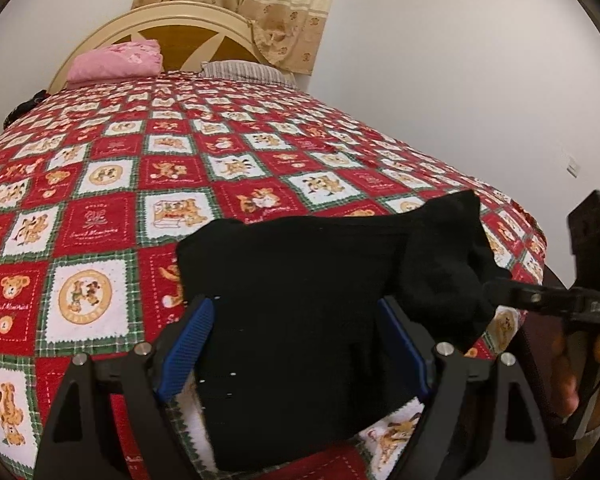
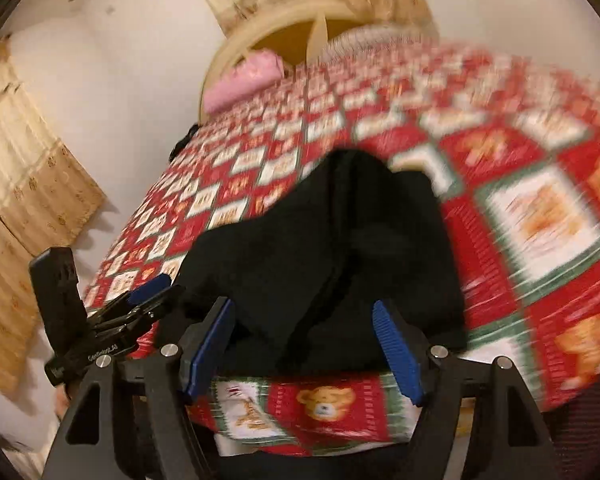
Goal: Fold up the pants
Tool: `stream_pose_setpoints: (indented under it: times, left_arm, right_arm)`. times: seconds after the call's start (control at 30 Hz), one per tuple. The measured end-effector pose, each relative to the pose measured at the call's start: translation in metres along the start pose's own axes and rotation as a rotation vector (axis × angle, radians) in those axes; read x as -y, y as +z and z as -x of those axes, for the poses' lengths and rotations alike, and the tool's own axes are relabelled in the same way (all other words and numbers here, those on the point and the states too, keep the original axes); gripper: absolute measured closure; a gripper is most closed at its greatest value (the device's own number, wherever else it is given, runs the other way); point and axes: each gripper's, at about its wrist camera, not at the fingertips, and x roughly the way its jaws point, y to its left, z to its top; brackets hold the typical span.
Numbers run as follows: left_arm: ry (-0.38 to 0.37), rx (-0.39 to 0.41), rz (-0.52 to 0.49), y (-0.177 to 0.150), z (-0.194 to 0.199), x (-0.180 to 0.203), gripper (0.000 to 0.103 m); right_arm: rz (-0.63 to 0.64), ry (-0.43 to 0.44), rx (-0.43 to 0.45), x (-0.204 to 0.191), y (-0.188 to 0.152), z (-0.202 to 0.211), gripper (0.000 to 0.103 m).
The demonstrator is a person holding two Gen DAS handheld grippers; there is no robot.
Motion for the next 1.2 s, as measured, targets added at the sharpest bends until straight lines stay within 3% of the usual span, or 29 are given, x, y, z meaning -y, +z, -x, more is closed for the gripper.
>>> stream_pose_setpoints:
  times: [0.03,0.2,0.23,0.37,0.47,0.53,0.67,0.7,0.73,0.77,0.8,0.97,1.03,1.1,1.2]
  left_arm:
    - [0.002,0.0,0.005,0.0,0.0,-0.002,0.017]
    - [0.016,-0.006,0.026,0.001,-0.005,-0.011,0.017]
    - [0.02,-0.007,0.024,0.0,-0.006,-0.012,0.017]
    - [0.025,-0.031,0.026,-0.003,-0.013,-0.017,0.017]
    - [0.031,-0.054,0.03,-0.007,-0.02,-0.019,0.017]
    - [0.029,-0.068,0.038,-0.009,-0.024,-0.02,0.012]
    - [0.032,-0.074,0.026,-0.01,-0.025,-0.016,0.012]
    - [0.036,-0.071,0.02,-0.009,-0.024,-0.015,0.012]
    - [0.037,-0.068,0.017,-0.009,-0.023,-0.015,0.012]
    - [0.041,-0.067,0.015,-0.008,-0.022,-0.014,0.012]
    - [0.048,-0.065,0.012,-0.007,-0.022,-0.014,0.012]
    - [0.065,-0.066,0.001,-0.005,-0.023,-0.012,0.012]
    - [0.069,-0.067,0.001,-0.005,-0.024,-0.013,0.012]
    - [0.075,-0.071,0.001,-0.005,-0.024,-0.014,0.012]
    - [0.086,-0.078,0.001,-0.005,-0.025,-0.017,0.006]
  right_arm:
    - [-0.017,0.007,-0.013,0.002,0.001,-0.009,0.032]
    - [-0.002,0.104,-0.055,-0.004,0.009,-0.022,0.087]
    - [0.016,0.095,-0.051,-0.007,0.011,-0.02,0.093]
    - [0.079,0.034,0.028,-0.008,0.027,0.013,0.095]
    - [0.123,-0.074,0.063,0.001,0.037,0.035,0.095]
    - [0.16,-0.183,0.035,0.012,0.037,0.033,0.095]
    - [0.171,-0.298,-0.023,0.039,0.03,0.017,0.095]
    - [0.167,-0.294,-0.017,0.041,0.03,0.018,0.094]
    - [0.161,-0.297,0.001,0.041,0.029,0.022,0.083]
    - [0.161,-0.31,0.019,0.041,0.03,0.028,0.065]
    - [0.166,-0.315,0.04,0.038,0.033,0.032,0.059]
    - [0.225,-0.189,0.151,0.016,0.049,0.043,0.056]
    - [0.268,-0.077,0.139,0.002,0.056,0.03,0.056]
    - [0.277,-0.019,0.095,-0.003,0.058,0.013,0.056]
    - [0.299,-0.157,0.021,0.001,0.055,-0.018,0.056]
